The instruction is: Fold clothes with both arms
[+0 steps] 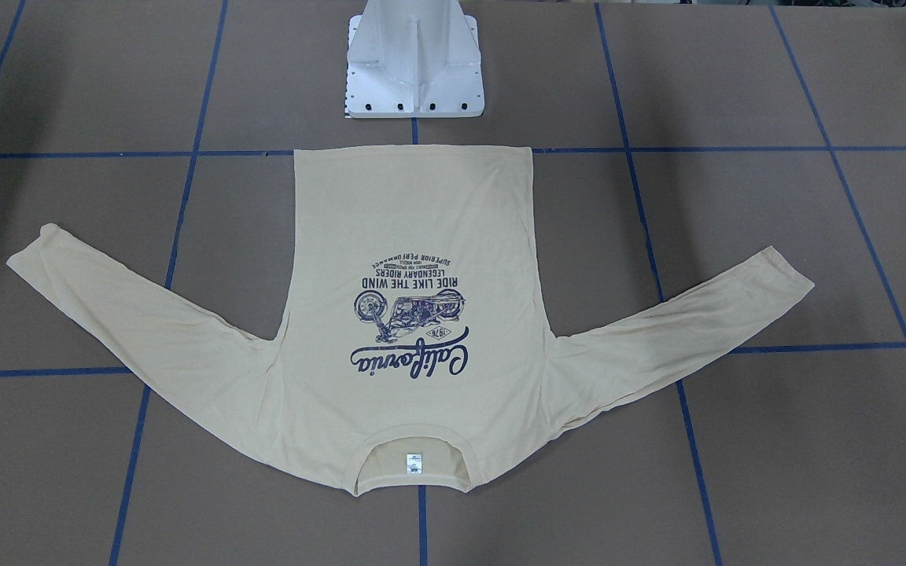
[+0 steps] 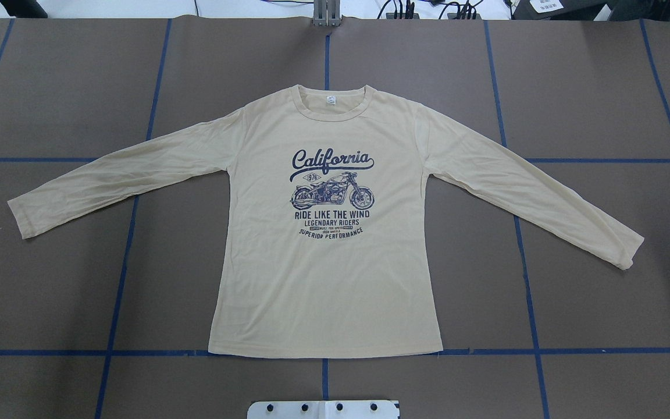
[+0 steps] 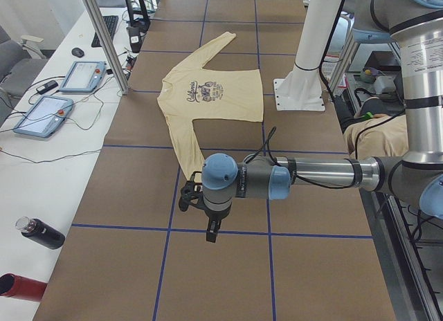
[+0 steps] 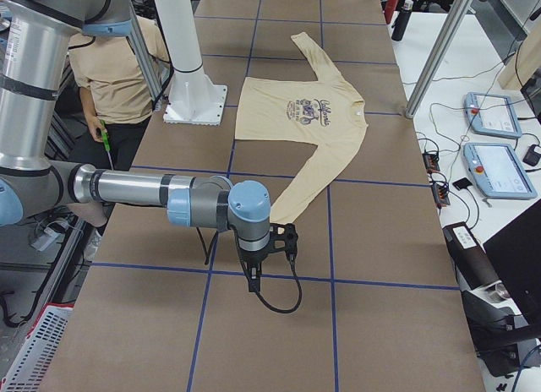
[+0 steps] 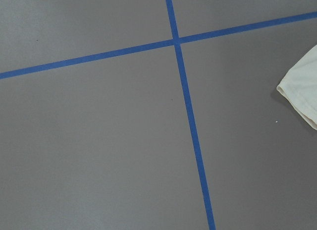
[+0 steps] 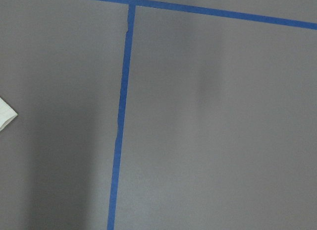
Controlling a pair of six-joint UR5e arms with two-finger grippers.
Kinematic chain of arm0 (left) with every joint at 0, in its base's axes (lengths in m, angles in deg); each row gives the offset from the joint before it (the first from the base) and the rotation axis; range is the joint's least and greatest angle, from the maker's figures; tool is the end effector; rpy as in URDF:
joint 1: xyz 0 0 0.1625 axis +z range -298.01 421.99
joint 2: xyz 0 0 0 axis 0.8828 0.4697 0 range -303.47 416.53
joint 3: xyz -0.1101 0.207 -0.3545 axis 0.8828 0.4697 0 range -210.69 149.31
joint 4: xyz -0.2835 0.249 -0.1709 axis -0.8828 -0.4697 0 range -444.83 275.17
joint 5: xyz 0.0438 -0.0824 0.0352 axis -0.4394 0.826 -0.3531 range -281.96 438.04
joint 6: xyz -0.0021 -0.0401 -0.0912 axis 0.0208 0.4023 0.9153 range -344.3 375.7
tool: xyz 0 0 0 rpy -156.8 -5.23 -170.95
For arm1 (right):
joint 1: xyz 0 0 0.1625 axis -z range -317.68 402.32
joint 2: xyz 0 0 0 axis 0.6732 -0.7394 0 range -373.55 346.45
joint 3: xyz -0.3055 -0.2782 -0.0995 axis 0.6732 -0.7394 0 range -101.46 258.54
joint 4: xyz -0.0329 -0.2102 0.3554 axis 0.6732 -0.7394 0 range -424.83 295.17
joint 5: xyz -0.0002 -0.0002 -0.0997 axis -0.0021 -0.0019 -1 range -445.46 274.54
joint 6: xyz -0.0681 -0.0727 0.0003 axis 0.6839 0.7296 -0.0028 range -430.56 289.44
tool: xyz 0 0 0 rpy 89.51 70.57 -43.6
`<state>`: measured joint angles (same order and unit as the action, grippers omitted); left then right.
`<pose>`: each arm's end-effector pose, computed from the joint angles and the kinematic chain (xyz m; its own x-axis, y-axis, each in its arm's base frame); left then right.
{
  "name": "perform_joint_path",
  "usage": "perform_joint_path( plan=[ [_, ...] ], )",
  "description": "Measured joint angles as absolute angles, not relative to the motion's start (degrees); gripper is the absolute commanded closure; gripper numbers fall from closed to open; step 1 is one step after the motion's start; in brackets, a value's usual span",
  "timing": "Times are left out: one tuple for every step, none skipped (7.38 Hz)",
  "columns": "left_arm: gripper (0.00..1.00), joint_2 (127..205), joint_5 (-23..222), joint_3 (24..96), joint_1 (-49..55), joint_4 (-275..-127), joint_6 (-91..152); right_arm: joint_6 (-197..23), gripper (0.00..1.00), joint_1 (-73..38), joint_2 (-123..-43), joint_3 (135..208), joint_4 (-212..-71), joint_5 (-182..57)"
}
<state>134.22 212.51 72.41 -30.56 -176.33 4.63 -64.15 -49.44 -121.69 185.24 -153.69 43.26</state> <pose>-0.0814 -0.4009 0.6394 0.7094 0.1878 -0.6794 -0.0935 0.9804 0.1734 0.0820 -0.3566 0.6544 0.7783 -0.0845 0.6222 0.0567 0.9963 0.0644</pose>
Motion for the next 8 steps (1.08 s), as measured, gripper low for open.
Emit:
perform_joint_path(
  plan=[
    [0.00, 134.3, 212.5, 72.4, -30.6, -176.4, 4.6, -64.1, 0.00, -49.4, -121.7, 185.2, -153.7, 43.2],
    [0.00, 134.3, 212.7, 72.4, -30.6, -176.7, 4.6, -64.1, 0.00, -49.4, -121.7, 185.2, -153.7, 43.0],
    [0.00, 134.4, 214.0, 72.5, -30.6, -177.0, 4.6, -64.1, 0.00, -49.4, -121.5, 185.3, -153.7, 43.1],
    [0.00, 134.5, 216.1, 72.6, -30.6, -177.6, 4.6, -64.0, 0.00, -49.4, -121.4, 185.5, -153.7, 43.3],
    [0.00, 134.6, 217.3, 72.6, -30.5, -178.8, 4.7, -64.0, 0.00, -49.4, -120.9, 185.7, -153.6, 43.4],
    [0.00, 135.0, 217.7, 72.6, -30.5, -180.2, 4.9, -64.1, 0.00, -49.4, -119.8, 186.0, -152.9, 43.8],
    [0.00, 136.4, 217.9, 72.7, -30.5, -181.2, 5.1, -64.1, 0.00, -49.4, -118.3, 186.2, -150.7, 44.3],
    [0.00, 138.7, 217.8, 72.8, -30.5, -181.7, 5.3, -64.2, 0.00, -49.4, -117.1, 186.2, -147.1, 44.6]
  ],
)
